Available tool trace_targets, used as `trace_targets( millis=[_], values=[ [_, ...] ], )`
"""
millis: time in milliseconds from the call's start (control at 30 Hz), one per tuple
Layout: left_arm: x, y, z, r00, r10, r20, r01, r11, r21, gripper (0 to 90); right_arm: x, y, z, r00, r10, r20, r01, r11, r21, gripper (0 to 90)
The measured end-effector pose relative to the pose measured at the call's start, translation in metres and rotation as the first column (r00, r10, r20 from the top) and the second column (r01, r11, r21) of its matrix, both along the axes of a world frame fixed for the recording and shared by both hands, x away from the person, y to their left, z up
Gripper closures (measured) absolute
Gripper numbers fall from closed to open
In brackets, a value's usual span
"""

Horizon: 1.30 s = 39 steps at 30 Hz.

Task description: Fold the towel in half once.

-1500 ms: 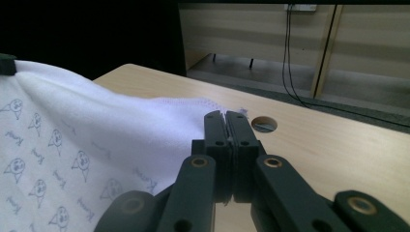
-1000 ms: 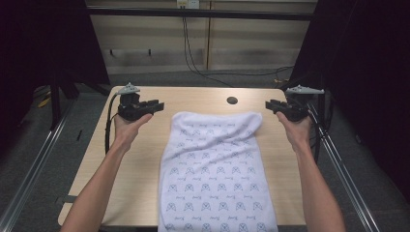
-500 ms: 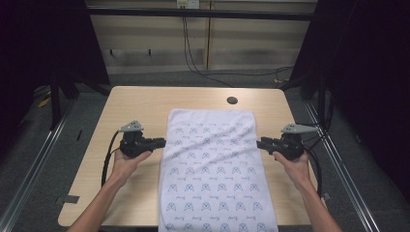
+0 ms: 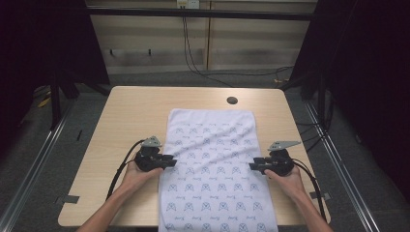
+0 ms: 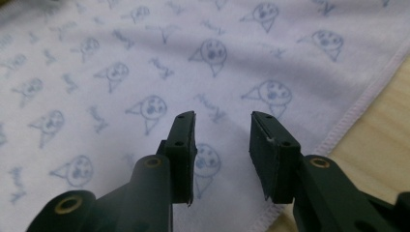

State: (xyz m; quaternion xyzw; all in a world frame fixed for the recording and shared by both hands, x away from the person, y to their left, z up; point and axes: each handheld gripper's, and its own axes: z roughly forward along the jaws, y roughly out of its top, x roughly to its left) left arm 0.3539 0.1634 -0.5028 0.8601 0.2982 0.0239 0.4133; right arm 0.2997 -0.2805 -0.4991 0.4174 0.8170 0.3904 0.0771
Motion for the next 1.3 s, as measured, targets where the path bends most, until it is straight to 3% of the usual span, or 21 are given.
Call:
trace_targets(
  millis=[33,167,267,300,367,500,800,833,867,1000,1133,1167,1200,1267,1300],
  values=[
    [-0.001,0.0,-0.001,0.9997,0.014,0.022,-0.014,0.9999,0.009,66.4,0.0,0.002,-0.003,1.0,0.008,0.004,-0.008,1.0,-0.015,62.9],
    [-0.001,0.001,-0.003,0.9996,0.007,0.026,-0.007,1.0,0.001,65.8,0.001,0.005,-0.003,0.9996,0.014,0.026,-0.013,0.999,-0.039,61.8],
    [-0.001,0.002,-0.003,0.9992,0.011,0.04,-0.012,0.9999,0.01,71.1,0.001,0.005,-0.004,0.999,0.026,0.036,-0.024,0.999,-0.048,63.2],
    [-0.001,0.003,-0.004,0.9993,0.005,0.036,-0.006,0.9999,0.013,79.0,-0.001,0.007,-0.003,0.9984,0.023,0.051,-0.019,0.997,-0.073,64.9],
    [-0.003,0.003,-0.003,0.9997,-0.007,0.025,0.006,0.9998,0.017,88.6,-0.005,0.01,-0.001,0.9978,0.034,0.057,-0.027,0.992,-0.121,81.3],
    [-0.012,0.004,-0.002,0.9993,-0.034,0.014,0.034,0.9992,0.019,89.3,-0.015,0.007,-0.001,0.9987,0.031,0.04,-0.027,0.994,-0.103,88.0],
    [-0.027,0.001,0.0,0.9984,-0.057,0.006,0.057,0.9978,0.033,89.4,-0.05,0.001,-0.001,0.9983,0.057,0.008,-0.056,0.997,-0.061,88.2],
    [-0.034,0.001,0.0,0.9976,-0.067,-0.018,0.068,0.9976,0.017,89.4,-0.055,0.0,0.0,0.9981,0.061,0.0,-0.061,0.996,-0.058,88.2],
    [-0.034,0.001,0.0,0.9976,-0.067,-0.018,0.068,0.9976,0.017,89.4,-0.055,0.0,0.0,0.9981,0.061,0.0,-0.061,0.996,-0.058,88.2],
    [-0.053,0.002,0.001,0.9934,-0.1,-0.056,0.1,0.995,0.004,89.6,-0.075,-0.002,0.001,0.9965,0.083,-0.013,-0.083,0.995,-0.053,88.3],
    [-0.07,0.001,0.004,0.9898,-0.128,-0.062,0.13,0.9911,0.028,89.7,-0.093,-0.001,0.003,0.9948,0.098,-0.029,-0.099,0.993,-0.061,88.4],
    [-0.081,0.001,0.006,0.9853,-0.159,-0.063,0.162,0.986,0.041,89.7,-0.101,0.0,0.004,0.9936,0.104,-0.044,-0.106,0.993,-0.059,88.3],
    [-0.081,0.001,0.006,0.9853,-0.159,-0.063,0.162,0.986,0.041,89.7,-0.101,0.0,0.004,0.9936,0.104,-0.044,-0.106,0.993,-0.059,88.3],
    [-0.094,0.004,0.007,0.9778,-0.192,-0.084,0.196,0.9794,0.046,89.6,-0.109,0.002,0.005,0.9898,0.129,-0.06,-0.132,0.99,-0.05,87.7],
    [-0.1,0.006,0.007,0.9758,-0.19,-0.109,0.194,0.9805,0.031,89.5,-0.111,0.002,0.005,0.9887,0.13,-0.075,-0.133,0.99,-0.037,86.8]
  ],
)
